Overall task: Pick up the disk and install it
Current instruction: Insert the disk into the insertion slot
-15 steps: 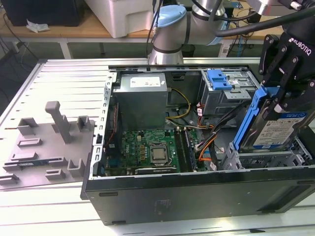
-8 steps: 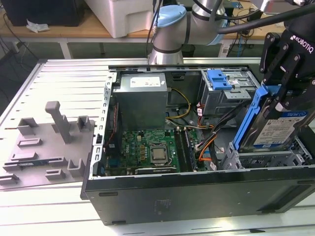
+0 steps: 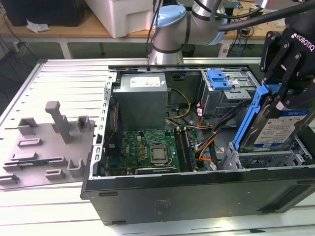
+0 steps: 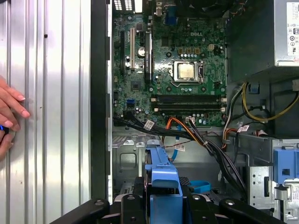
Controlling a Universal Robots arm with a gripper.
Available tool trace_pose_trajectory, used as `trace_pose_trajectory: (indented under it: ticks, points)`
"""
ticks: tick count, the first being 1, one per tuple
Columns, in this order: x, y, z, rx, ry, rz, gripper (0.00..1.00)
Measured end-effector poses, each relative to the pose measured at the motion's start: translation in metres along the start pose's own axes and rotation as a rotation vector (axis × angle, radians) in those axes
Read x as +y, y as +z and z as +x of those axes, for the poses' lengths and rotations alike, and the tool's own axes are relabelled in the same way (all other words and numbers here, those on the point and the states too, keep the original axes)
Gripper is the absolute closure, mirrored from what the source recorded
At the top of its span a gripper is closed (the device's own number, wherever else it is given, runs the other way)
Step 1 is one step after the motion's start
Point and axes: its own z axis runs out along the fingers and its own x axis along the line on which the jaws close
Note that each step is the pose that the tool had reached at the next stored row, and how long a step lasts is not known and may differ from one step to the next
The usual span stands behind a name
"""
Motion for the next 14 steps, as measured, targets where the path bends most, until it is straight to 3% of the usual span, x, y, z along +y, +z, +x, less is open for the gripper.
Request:
trace_pose_trajectory:
  ticks: [7,14]
  points:
    - [0.0001,-0.0053,-0.0001,-0.0001,0.001,-0.0006,0.63]
    - [-0.0003,-0.0059,-0.0001,0.0001,0.005,-0.0006,0.63]
